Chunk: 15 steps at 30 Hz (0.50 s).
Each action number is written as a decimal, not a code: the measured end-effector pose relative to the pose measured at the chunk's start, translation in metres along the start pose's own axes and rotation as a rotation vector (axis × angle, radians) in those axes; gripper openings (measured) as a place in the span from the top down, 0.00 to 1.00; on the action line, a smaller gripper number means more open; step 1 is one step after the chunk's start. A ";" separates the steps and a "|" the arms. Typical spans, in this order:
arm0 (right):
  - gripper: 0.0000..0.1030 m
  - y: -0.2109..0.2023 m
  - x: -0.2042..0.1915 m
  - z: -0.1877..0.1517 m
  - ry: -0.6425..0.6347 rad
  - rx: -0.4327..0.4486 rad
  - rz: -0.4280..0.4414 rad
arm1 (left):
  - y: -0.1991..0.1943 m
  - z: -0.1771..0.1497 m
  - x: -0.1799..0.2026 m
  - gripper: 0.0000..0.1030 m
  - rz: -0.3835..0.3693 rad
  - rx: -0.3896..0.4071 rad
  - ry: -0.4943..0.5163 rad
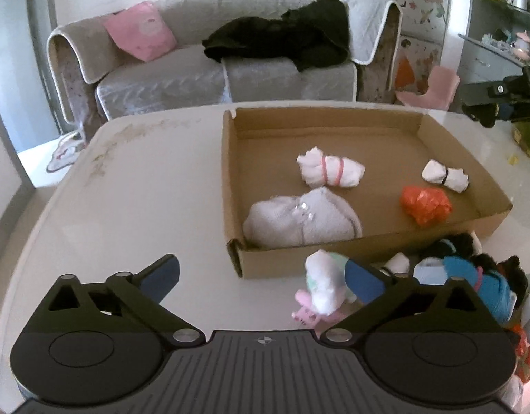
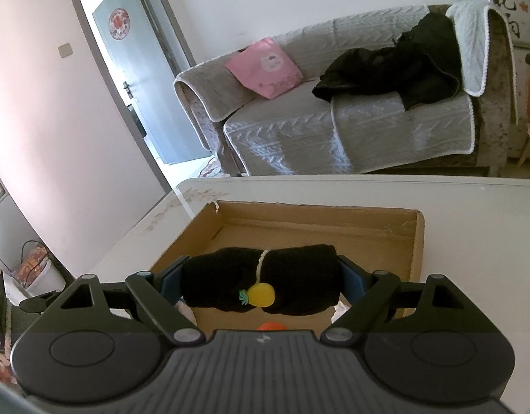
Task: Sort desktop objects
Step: 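Grasp another white sock roll with the left gripper while the right holds the black roll over the tray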
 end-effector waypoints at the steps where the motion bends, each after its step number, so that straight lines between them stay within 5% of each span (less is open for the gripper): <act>1: 0.18 0.001 0.001 0.000 0.004 0.000 0.000 | 0.001 -0.001 0.001 0.00 -0.027 -0.007 -0.006; 9: 0.18 0.002 0.003 -0.005 0.027 0.011 0.017 | 0.018 -0.001 0.013 0.02 -0.145 -0.053 -0.081; 13: 0.18 0.001 0.007 -0.005 0.037 0.015 0.017 | 0.037 -0.003 0.020 0.54 -0.198 -0.122 -0.139; 15: 0.18 0.000 0.009 -0.005 0.043 0.015 0.017 | 0.039 -0.005 0.021 0.57 -0.203 -0.123 -0.153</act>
Point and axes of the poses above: each gripper's, at about its wrist camera, not at the fingertips, and y roughly the way its jaws point, x to its right, z to its top, the point moved 6 cm from there along y, roughly the way its jaws point, and after that the axes turned 6 degrees about y, right-handed, at the moved point
